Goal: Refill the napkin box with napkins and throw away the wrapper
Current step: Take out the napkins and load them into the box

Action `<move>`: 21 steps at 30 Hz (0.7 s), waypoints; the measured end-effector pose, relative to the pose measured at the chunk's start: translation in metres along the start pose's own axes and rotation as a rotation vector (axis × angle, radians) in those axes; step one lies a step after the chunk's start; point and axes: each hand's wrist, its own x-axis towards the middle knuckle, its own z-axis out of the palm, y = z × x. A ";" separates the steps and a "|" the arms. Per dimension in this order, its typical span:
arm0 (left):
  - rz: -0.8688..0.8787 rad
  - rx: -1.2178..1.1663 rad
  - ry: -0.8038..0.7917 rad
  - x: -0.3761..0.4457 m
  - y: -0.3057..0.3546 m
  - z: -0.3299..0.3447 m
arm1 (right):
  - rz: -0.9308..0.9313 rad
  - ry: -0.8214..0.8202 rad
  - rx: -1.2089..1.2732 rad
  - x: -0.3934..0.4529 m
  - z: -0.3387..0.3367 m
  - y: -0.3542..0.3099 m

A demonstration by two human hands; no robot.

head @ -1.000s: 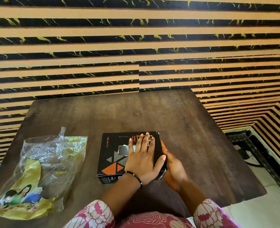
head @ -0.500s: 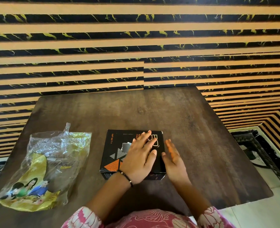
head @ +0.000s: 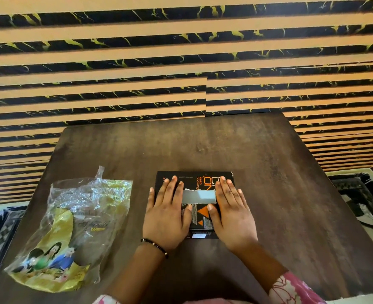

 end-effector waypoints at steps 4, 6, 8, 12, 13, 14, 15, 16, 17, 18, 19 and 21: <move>-0.019 -0.049 0.000 0.043 0.005 0.003 | -0.032 -0.032 0.066 0.047 -0.005 0.017; -0.026 -0.061 0.000 0.070 0.006 0.005 | -0.034 -0.056 0.079 0.075 -0.006 0.026; -0.023 -0.052 0.000 0.096 0.006 0.007 | -0.032 -0.062 0.078 0.100 -0.006 0.034; -0.012 -0.048 0.006 0.148 0.004 0.013 | -0.013 -0.052 0.097 0.150 -0.005 0.048; -0.012 -0.048 0.006 0.163 0.002 0.015 | -0.010 -0.057 0.106 0.164 -0.005 0.051; -0.015 -0.051 0.010 0.174 0.001 0.016 | -0.010 -0.062 0.113 0.176 -0.005 0.053; -0.019 -0.054 0.014 0.186 -0.001 0.018 | -0.009 -0.064 0.121 0.189 -0.005 0.056; -0.024 -0.057 0.019 0.196 -0.003 0.019 | -0.010 -0.062 0.128 0.199 -0.005 0.057; -0.030 -0.059 0.025 0.205 -0.005 0.020 | -0.014 -0.057 0.131 0.209 -0.004 0.059; -0.035 -0.061 0.031 0.215 -0.007 0.022 | -0.016 -0.055 0.133 0.220 -0.002 0.060; -0.038 -0.062 0.039 0.224 -0.009 0.023 | -0.017 -0.051 0.132 0.229 -0.001 0.061; -0.036 -0.068 0.045 0.243 -0.013 0.025 | -0.007 -0.044 0.131 0.248 0.003 0.062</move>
